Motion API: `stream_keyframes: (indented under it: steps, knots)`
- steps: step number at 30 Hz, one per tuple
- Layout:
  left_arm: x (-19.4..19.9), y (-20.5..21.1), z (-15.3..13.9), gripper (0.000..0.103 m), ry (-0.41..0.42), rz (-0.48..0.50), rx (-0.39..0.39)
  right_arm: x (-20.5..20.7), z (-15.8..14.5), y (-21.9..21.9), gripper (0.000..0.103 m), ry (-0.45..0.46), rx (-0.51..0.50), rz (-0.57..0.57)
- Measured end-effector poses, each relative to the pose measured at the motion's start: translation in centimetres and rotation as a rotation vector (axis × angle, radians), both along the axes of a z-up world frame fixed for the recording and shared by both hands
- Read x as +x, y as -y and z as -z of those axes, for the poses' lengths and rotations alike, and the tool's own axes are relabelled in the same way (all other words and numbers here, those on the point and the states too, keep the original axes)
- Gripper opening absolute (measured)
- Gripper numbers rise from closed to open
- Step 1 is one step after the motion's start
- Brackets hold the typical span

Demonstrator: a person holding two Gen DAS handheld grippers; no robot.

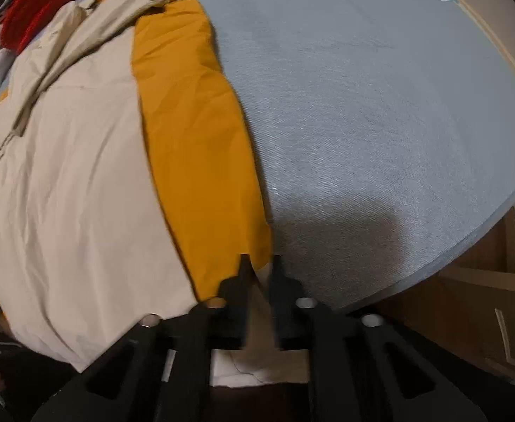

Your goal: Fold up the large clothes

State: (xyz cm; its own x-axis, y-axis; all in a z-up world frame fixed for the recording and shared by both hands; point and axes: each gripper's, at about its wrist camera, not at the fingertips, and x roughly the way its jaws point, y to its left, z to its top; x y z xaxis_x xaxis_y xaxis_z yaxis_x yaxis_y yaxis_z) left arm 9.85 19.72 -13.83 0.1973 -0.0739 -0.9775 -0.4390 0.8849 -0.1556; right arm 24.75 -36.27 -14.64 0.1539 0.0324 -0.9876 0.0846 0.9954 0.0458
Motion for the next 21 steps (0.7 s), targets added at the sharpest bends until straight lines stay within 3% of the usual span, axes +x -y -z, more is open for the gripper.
stream_keyframes:
  steps: [7,13,21]
  knots:
    - [-0.5,2.1,-5.8,0.003,0.162,0.119,-0.007,-1.1,-6.0,0.6,0.004,0.149,0.146,0.016]
    - [-0.9,2.5,-9.5,0.003,0.234,0.193,-0.025,-3.1,-11.7,0.7,0.003,0.259,0.181,-0.051]
    - [-2.1,1.7,-13.1,0.002,0.282,0.254,-0.071,-5.3,-16.0,1.0,0.002,0.356,0.207,-0.072]
